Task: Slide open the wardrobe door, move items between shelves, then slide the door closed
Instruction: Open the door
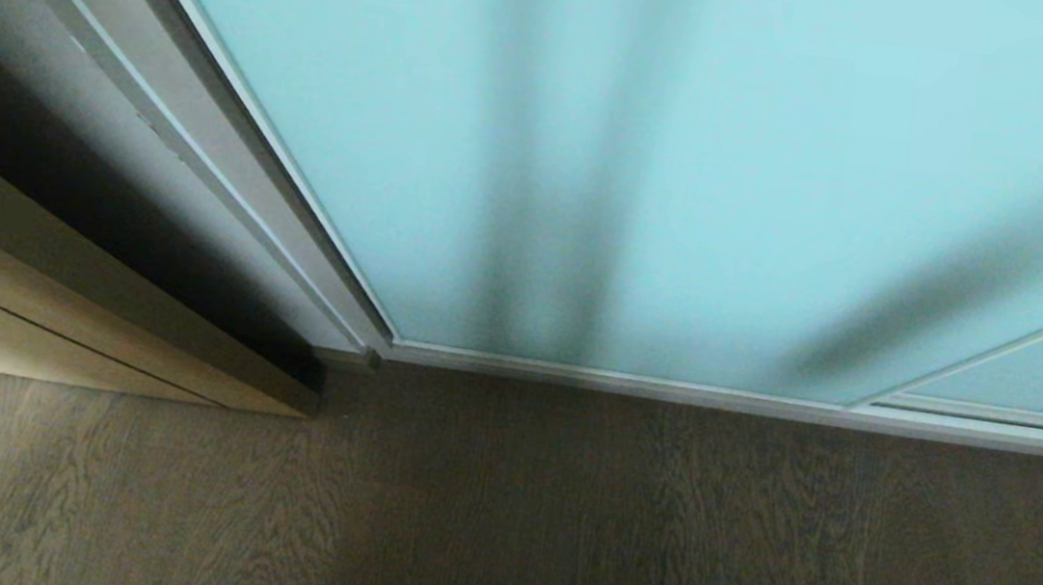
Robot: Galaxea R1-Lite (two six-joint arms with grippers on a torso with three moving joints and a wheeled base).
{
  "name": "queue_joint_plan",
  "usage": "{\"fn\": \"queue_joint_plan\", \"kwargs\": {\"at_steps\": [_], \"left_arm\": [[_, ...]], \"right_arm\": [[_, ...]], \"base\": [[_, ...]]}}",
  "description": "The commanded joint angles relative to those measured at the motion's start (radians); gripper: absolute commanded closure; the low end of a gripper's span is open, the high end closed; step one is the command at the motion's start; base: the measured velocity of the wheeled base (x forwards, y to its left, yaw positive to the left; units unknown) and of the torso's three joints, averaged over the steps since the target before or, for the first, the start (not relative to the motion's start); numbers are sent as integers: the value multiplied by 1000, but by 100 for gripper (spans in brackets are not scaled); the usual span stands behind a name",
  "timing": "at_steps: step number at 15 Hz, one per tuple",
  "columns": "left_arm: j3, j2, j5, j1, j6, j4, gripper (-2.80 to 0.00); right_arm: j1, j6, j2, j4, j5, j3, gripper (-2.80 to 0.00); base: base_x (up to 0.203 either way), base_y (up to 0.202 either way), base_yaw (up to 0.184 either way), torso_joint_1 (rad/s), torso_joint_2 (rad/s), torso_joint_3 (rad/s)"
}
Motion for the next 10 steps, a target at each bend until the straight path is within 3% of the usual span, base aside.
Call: {"fn": "queue_joint_plan", "kwargs": {"at_steps": [1, 3, 6, 8, 10], "left_arm": [[3, 75, -22, 0, 5, -65, 0], [7, 84, -61, 0, -11, -55, 0], [-11, 153, -52, 1, -5, -48, 0], [-83, 210, -34, 1, 6, -13, 0], [-191, 271, -36, 0, 21, 101, 0]], "right_arm": [[0, 1, 0, 0, 0, 0, 0], [1, 1, 0, 0, 0, 2, 0], [0, 1, 0, 0, 0, 1, 0], [-1, 0, 0, 0, 0, 2, 0], [0, 1, 0, 0, 0, 2, 0]], "base": [[0, 0, 0, 0, 0, 0], [0, 0, 0, 0, 0, 0], [0, 0, 0, 0, 0, 0], [0, 0, 0, 0, 0, 0], [0, 0, 0, 0, 0, 0]]}}
